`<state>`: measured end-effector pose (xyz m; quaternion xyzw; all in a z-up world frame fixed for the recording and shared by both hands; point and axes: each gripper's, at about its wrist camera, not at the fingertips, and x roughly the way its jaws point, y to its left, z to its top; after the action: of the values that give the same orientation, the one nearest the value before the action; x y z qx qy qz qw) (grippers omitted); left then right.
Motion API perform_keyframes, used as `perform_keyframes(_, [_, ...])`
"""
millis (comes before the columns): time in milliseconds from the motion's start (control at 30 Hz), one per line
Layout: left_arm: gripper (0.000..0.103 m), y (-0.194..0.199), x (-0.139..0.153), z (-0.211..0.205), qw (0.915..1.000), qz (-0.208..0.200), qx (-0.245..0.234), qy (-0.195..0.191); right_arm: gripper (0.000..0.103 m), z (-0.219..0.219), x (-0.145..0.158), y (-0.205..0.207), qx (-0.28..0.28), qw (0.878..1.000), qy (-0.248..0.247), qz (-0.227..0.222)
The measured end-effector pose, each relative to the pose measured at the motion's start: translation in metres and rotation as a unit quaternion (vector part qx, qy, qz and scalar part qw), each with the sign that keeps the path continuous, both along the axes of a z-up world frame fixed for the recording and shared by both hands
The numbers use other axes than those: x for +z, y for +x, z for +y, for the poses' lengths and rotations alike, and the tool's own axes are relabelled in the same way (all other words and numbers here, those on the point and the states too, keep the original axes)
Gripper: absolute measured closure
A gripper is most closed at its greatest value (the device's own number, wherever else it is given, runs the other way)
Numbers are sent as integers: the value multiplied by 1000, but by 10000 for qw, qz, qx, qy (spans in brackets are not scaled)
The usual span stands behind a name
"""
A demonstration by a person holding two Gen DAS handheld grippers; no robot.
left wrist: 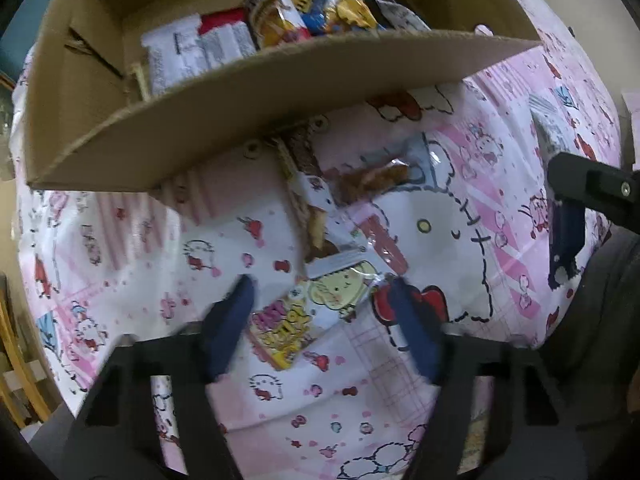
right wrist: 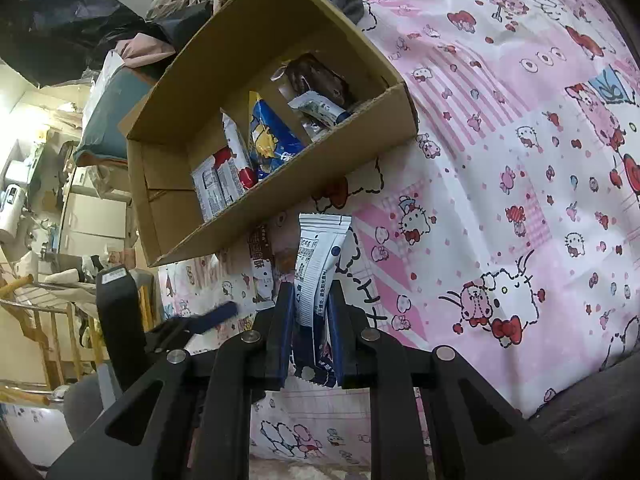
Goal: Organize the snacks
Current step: 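Grasp the white tube snack with the right tool while the left tool grasps the pink candy pack, then carry the tube snack and pink candy pack over the box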
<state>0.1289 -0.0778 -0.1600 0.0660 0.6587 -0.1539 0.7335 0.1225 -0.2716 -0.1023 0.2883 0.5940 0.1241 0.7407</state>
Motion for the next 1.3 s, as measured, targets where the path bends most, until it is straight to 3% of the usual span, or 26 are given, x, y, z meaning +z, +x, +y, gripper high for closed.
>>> perform_keyframes(67, [66,-2,-3,-3,9999,41,-79,55,86,-1,0,0,-1,10000,26,9])
perform_keyframes(100, [79,-4,-3,-4,9999,65,-113,64,86,0,0,0,5,10000,34,2])
perform_keyframes(300, [80,-20,0,0,9991,387,-73,-127,86,3,1,1,25,10000,63,-23])
perform_keyframes(400, [80,-31,3,16,9974,598,281,-276,86,3,0,1,37,10000,65,-10])
perform_keyframes(633, [80,-56,16,53,9905,571,1111,-576,86,7,4,-2,100,9999,103,-55])
perform_keyframes(1067, [80,-65,66,94,9823,-338,1793,-424,86,14,6,-5,238,9997,33,-96])
perform_keyframes(1167, [80,-61,87,100,9784,-659,1925,-375,86,14,16,-7,291,9990,148,-301])
perform_keyframes(1300, [80,-42,116,102,9710,-1148,2054,-419,86,18,44,-6,481,9942,260,-931])
